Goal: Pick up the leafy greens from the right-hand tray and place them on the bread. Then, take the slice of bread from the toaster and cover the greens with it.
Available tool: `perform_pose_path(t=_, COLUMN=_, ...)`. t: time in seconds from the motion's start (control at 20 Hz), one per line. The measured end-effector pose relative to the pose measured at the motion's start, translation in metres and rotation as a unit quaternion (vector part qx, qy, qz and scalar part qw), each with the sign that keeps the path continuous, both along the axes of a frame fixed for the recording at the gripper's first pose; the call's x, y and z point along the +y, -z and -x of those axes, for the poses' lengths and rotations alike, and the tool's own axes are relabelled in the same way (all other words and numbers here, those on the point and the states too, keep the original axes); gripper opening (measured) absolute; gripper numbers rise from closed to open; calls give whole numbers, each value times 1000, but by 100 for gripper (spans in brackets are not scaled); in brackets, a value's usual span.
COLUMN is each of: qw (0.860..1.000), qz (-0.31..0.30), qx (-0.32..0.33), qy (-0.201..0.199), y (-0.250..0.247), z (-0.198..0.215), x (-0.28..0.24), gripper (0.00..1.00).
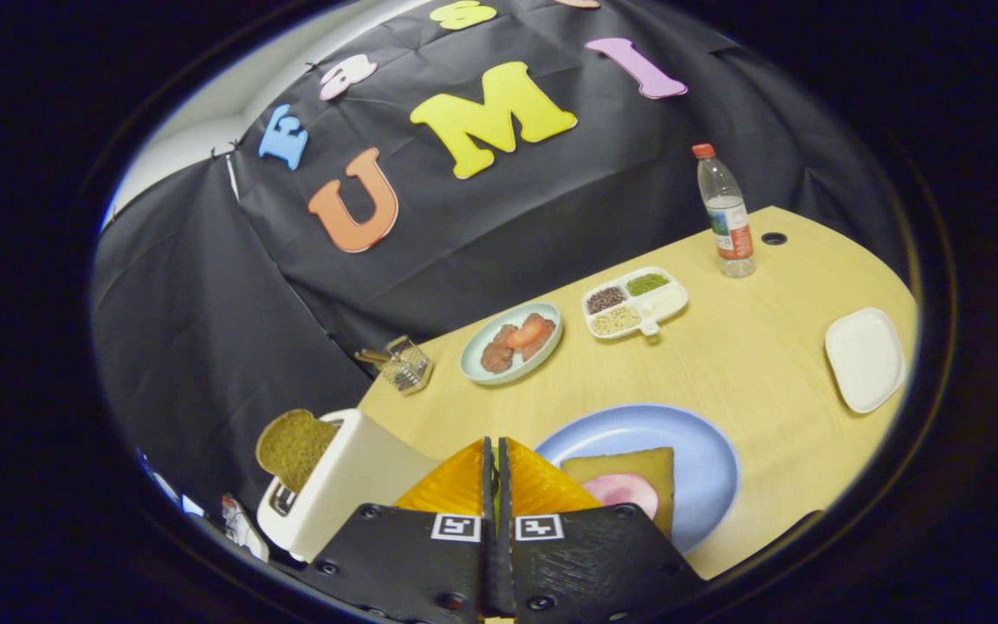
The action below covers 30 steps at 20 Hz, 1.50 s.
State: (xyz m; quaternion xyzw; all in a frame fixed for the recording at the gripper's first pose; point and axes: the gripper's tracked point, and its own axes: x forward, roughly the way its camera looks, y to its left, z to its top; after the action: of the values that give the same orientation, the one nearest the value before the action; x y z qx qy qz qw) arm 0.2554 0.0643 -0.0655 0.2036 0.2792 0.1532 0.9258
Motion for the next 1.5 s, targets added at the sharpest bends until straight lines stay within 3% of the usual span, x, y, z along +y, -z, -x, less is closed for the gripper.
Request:
perform_pose_path(t=0.35, qw=998, qz=50, qx=6, qy=31, y=31, z=-9, x=-53, gripper=0)
perform_pose_path(t=0.65, qw=995, qz=99, qx=-2, qy=31, y=42, z=-16, x=-76, gripper=0)
perform_pose_path(t=0.8, qw=991, qz=126, qx=-11, qy=37, y=41, z=-17, x=-84, gripper=6)
perform_pose_path(t=0.95, qw=989, qz=145, qx=-15, qy=38, y=40, z=-13, x=-87, gripper=27)
perform_pose_path(t=1.2, qw=982, qz=169, qx=-57, qy=57, y=10, z=-2, x=-90, gripper=70)
perform_pose_path(t=1.5, qw=972, qz=171, qx=-139, qy=80, y=-60, z=46, x=-67, gripper=89)
